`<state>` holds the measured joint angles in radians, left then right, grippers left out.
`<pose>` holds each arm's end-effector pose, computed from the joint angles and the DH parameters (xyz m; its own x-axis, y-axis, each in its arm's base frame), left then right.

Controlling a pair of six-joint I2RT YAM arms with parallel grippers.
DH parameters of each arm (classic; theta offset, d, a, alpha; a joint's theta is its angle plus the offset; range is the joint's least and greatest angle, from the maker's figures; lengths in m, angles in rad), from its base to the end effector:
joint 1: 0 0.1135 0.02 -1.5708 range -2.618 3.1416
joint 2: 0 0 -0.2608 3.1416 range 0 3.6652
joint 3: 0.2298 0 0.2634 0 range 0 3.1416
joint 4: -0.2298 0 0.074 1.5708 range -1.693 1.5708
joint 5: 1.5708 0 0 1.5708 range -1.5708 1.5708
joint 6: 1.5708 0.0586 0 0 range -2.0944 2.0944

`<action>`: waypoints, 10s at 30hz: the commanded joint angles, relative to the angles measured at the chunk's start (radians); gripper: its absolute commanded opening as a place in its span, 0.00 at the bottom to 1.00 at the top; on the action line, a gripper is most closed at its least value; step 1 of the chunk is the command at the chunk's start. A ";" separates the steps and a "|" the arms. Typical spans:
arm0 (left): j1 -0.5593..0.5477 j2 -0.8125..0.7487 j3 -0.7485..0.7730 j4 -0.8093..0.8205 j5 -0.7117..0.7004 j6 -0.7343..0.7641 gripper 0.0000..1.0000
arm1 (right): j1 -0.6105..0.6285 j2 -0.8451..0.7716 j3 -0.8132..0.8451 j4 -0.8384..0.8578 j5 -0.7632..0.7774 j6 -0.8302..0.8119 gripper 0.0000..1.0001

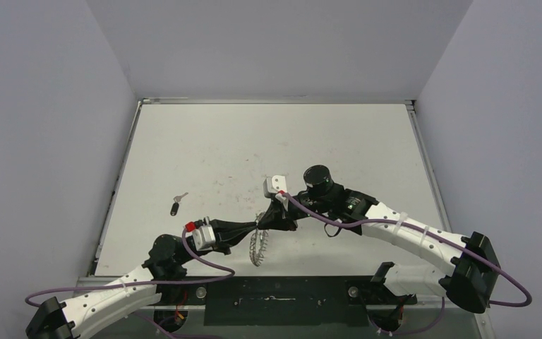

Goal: Put the keys on the keyring
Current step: Adjust the key on the keyring.

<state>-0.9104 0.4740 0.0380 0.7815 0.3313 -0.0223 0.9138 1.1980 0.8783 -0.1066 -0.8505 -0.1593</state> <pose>0.0877 -0.1440 0.2224 0.1869 -0.2749 -0.9431 0.9389 0.3323 0.0892 0.1422 0.2565 0.2862 -0.1002 -0.3012 -0.9483 -0.9684 -0.1892 0.1624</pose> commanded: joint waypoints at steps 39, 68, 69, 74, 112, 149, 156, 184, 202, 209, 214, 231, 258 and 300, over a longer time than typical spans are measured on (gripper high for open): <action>-0.005 0.197 0.265 -0.365 0.107 0.140 0.24 | 0.166 0.249 0.540 -0.762 0.406 -0.148 0.00; -0.005 0.225 0.267 -0.371 0.132 0.146 0.28 | 0.174 0.244 0.546 -0.739 0.412 -0.140 0.00; -0.005 0.231 0.269 -0.370 0.133 0.146 0.28 | 0.175 0.245 0.546 -0.739 0.413 -0.140 0.00; -0.005 0.247 0.276 -0.365 0.137 0.154 0.14 | 0.178 0.247 0.547 -0.744 0.412 -0.140 0.00; -0.009 0.033 0.070 0.020 0.060 0.047 0.00 | -0.013 0.014 0.141 -0.248 0.021 -0.068 0.21; -0.009 0.007 0.074 -0.004 0.055 0.051 0.00 | 0.027 -0.022 0.097 -0.249 0.111 -0.103 0.00; -0.008 0.012 0.078 -0.001 0.063 0.046 0.00 | 0.035 0.009 0.085 -0.218 0.136 -0.089 0.00; -0.009 0.008 0.079 -0.014 0.070 0.039 0.00 | 0.034 -0.110 -0.038 0.012 0.301 -0.020 0.39; -0.008 0.002 0.079 -0.024 0.057 0.039 0.00 | 0.030 -0.153 -0.046 0.042 0.126 -0.017 0.40; -0.008 0.000 0.079 -0.027 0.057 0.038 0.00 | 0.033 -0.108 -0.044 0.089 0.090 0.017 0.29; -0.008 -0.001 0.079 -0.029 0.054 0.040 0.00 | 0.033 -0.100 -0.041 0.099 0.077 0.026 0.10; -0.008 -0.072 0.135 -0.267 0.035 0.098 0.28 | 0.033 -0.081 0.115 -0.265 0.191 -0.120 0.00; -0.010 0.213 0.332 -0.440 0.104 0.157 0.26 | 0.137 0.164 0.482 -0.693 0.393 -0.129 0.00; -0.010 0.259 0.301 -0.321 0.133 0.105 0.00 | 0.132 0.141 0.438 -0.641 0.422 -0.141 0.00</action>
<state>-0.9169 0.7357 0.3195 0.3893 0.4397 0.0830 1.0462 1.3705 1.3106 -0.8207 -0.4255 -0.3042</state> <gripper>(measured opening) 0.016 0.025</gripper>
